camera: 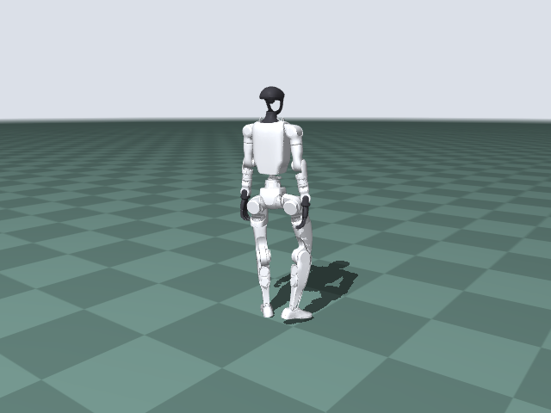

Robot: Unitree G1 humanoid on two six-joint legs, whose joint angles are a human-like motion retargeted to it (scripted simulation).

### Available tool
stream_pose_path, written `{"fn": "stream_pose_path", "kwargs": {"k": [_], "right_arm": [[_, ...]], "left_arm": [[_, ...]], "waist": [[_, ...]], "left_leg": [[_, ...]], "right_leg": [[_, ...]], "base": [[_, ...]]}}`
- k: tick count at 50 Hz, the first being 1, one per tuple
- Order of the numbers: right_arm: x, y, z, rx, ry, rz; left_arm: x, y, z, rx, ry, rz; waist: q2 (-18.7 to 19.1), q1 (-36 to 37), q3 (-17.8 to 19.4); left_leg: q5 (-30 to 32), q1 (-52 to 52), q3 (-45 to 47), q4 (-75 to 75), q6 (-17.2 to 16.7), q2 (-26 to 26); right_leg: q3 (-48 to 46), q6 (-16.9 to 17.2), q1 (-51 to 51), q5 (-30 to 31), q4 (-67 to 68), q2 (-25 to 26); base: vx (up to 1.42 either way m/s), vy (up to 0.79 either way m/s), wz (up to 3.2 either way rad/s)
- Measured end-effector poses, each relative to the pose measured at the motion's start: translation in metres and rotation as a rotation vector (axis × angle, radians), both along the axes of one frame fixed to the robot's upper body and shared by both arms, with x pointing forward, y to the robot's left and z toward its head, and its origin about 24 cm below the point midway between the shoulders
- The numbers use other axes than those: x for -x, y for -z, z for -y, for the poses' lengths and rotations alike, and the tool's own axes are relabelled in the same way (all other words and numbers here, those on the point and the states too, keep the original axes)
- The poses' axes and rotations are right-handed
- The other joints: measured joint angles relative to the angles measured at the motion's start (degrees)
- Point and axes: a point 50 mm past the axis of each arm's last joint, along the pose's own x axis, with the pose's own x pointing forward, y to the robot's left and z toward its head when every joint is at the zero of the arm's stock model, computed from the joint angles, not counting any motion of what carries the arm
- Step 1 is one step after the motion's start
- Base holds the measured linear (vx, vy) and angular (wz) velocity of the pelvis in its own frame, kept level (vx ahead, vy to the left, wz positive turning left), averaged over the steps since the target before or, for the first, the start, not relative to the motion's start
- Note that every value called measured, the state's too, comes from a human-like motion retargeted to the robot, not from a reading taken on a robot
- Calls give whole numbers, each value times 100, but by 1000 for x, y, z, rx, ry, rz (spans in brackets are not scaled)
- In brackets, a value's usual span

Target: In place motions

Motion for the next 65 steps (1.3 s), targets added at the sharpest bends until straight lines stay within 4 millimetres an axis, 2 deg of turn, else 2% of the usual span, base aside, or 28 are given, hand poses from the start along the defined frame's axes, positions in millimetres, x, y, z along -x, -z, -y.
{"fn": "stream_pose_path", "kwargs": {"k": [3,5,6,8,10,13,18,22,30,38,42,45,50,55,57,60,62,65], "right_arm": [[11,0,1,9,-6,-30],[21,-1,2,17,-10,-65],[26,-2,3,20,-16,-86],[36,-3,4,25,-15,-129],[40,-4,7,35,-1,-158],[37,-5,10,50,-1,-150],[34,-4,7,22,16,-145],[21,-2,0,-22,68,-99],[11,0,-6,-51,-3,-65],[18,-1,-3,-32,-27,-88],[22,-2,0,-16,-10,-108],[22,-2,2,-12,9,-112],[16,-2,7,-14,13,-85],[2,-2,11,0,6,-30],[0,-3,12,-1,-1,-23],[-7,-3,12,-2,-19,-4],[-16,-2,10,-7,-28,28],[-26,-2,7,-17,-20,64]], "left_arm": [[-2,-1,-6,8,5,-1],[-3,-1,-8,7,5,-1],[-3,-1,-9,8,-7,-2],[-1,-1,-7,13,-24,-7],[-1,0,0,18,-38,-8],[6,1,11,29,-64,-20],[34,1,17,59,-24,-94],[43,0,23,69,-66,-133],[42,1,23,73,-40,-120],[33,2,24,63,-42,-88],[29,2,25,59,-49,-68],[26,2,24,49,-48,-52],[23,3,27,44,-112,-37],[18,3,27,22,-125,-16],[21,3,26,25,-110,-20],[27,2,24,32,-89,-44],[24,1,19,31,-68,-44],[14,1,11,20,-26,-22]], "waist": [[-292,11,45],[-514,-62,134],[-605,36,133],[-684,212,123],[-651,431,111],[-609,594,120],[-479,304,-113],[-460,300,-78],[-442,251,-127],[-454,166,-105],[-511,121,-72],[-638,43,-85],[-858,276,13],[-794,797,301],[-709,691,210],[-518,-8,99],[-424,-307,295],[-353,-538,606]], "left_leg": [[-56,151,-66,-41,26,-293],[-98,342,-242,-74,51,-542],[-120,414,-216,-87,54,-615],[-146,495,-260,-86,76,-683],[-161,499,-310,-77,91,-660],[-209,573,-213,-83,86,-632],[-256,529,-344,-91,55,-593],[-291,530,-327,-82,38,-527],[-340,519,-362,-94,-32,-412],[-480,534,-354,-42,-86,-276],[-667,528,-301,177,32,-220],[-775,337,-374,625,247,-219],[-593,-70,-1158,1251,800,-498],[-559,-118,-3332,1059,603,-963],[-684,-63,-3073,866,429,-810],[-875,256,-1691,399,498,-489],[-824,387,-1663,247,376,-498],[-837,567,-1203,195,303,-358]], "right_leg": [[142,128,59,-190,-1061,35],[391,2,173,475,-1783,127],[641,-55,237,372,-1829,155],[403,-78,376,416,-1952,67],[286,122,501,511,-2072,-12],[298,42,615,540,-2255,80],[77,-15,713,488,-2391,187],[40,-71,719,438,-2364,235],[-57,-158,754,409,-2423,350],[-122,-244,775,337,-2356,428],[4,-226,716,305,-2194,344],[141,-178,560,300,-2038,109],[895,-150,237,493,-1951,-189],[2160,-142,-49,792,-1963,86],[2516,-119,-274,895,-1923,234],[2710,-193,-572,1029,-1838,405],[2955,-383,-670,1083,-1825,668],[2821,-474,-727,981,-1833,701]], "base": [[14,-10,60],[15,-11,76],[15,-7,28],[13,-6,9],[3,-3,12],[2,-1,1],[13,-7,28],[-3,-10,6],[2,-9,7],[1,-9,5],[0,-7,-20],[-4,-4,-27],[-4,4,-114],[-7,11,-220],[-2,10,-156],[-11,8,-79],[-29,6,-149],[-34,6,-188]]}}
